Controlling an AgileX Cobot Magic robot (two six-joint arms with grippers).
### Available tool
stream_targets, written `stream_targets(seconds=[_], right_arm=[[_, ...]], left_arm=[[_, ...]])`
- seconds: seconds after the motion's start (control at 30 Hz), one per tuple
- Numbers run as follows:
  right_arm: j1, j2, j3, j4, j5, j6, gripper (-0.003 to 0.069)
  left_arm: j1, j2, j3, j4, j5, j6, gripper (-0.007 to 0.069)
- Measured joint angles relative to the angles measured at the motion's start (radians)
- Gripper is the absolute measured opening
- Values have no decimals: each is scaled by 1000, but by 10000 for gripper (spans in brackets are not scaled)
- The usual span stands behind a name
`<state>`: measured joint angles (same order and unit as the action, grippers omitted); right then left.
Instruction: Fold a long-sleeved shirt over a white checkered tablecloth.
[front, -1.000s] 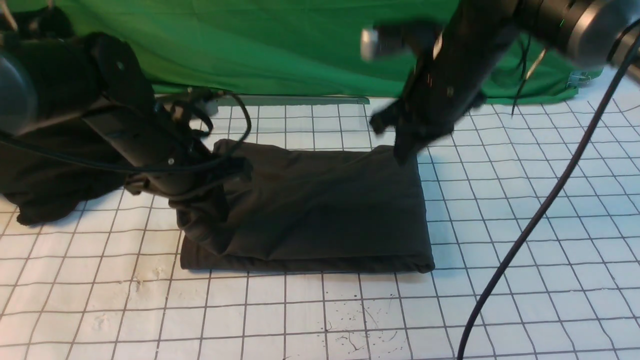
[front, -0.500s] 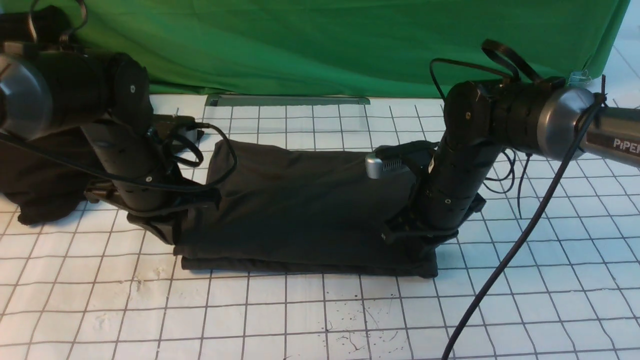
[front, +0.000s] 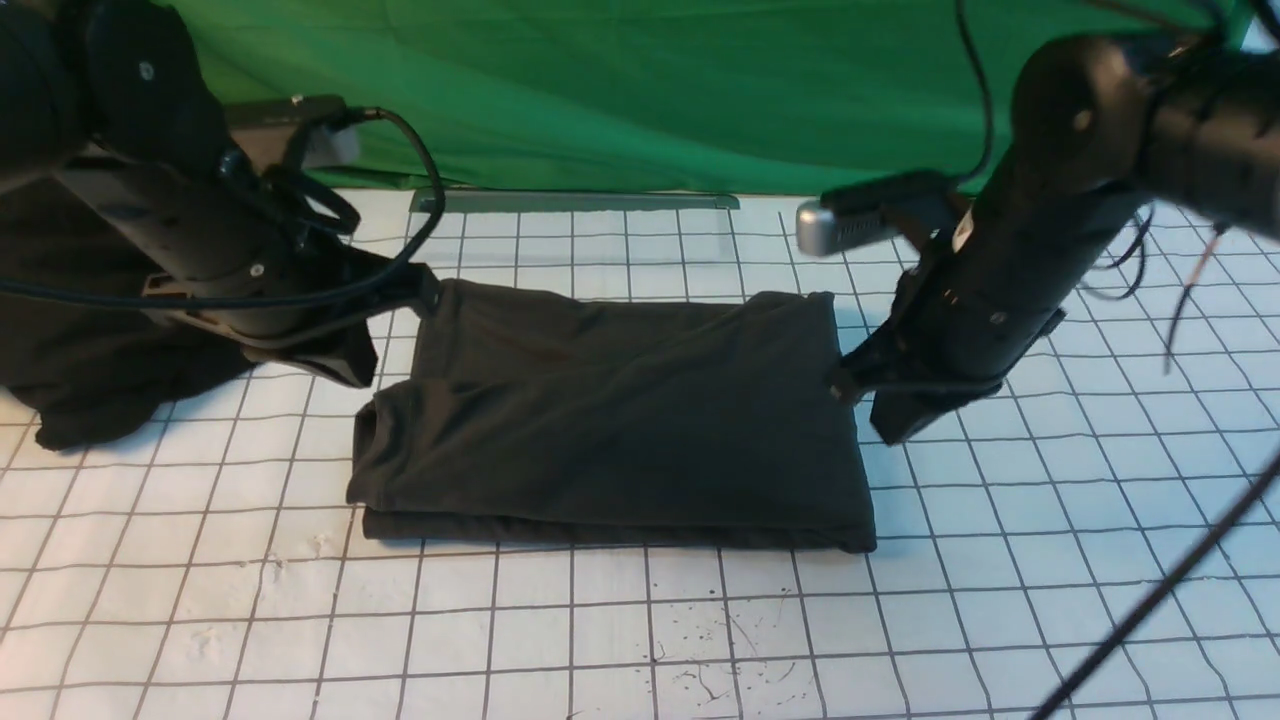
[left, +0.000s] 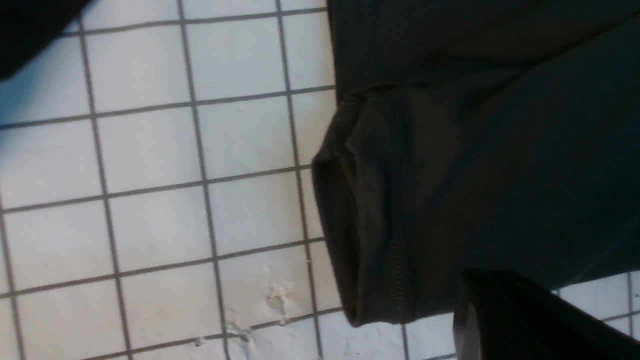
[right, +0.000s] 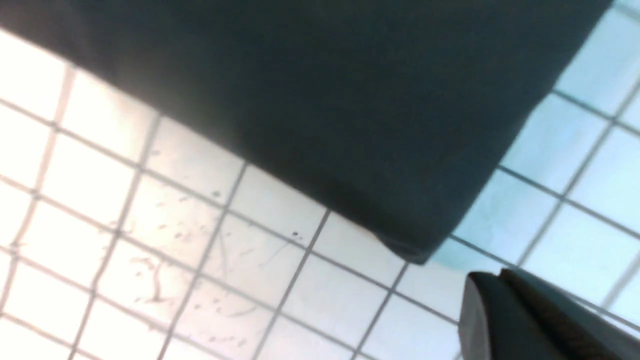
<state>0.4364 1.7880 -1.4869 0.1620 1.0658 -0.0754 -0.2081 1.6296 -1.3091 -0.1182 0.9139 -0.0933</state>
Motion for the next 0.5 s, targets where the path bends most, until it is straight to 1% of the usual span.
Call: stream_targets(seconds=[0.13,0.17,0.27,0.3,0.4,0.47,0.5], right_arm=[[0,-129,2,-34,7,-1,7],[0,-137,1,-36,7,-1,7],[-2,-316,10,-45,-14,0,7],[-2,-340,14,-46,-24,0,7],[-2,-550,85,-55,-140,-12,7],[-2,-697,171,-76,-254,-23,7],[-2,-712,192,-81,-281,-24,7]], left_arm=[[0,-11,0,-86,23,70,-4],[0,-15,0,-88,25,72,-4],[0,-94,0,-86,74,87,-4],[0,-115,0,-82,78,88,-4],[0,-257,25,-75,68,93,-4],[0,-374,67,-75,32,93,-4],[0,-397,73,-75,28,93,-4]])
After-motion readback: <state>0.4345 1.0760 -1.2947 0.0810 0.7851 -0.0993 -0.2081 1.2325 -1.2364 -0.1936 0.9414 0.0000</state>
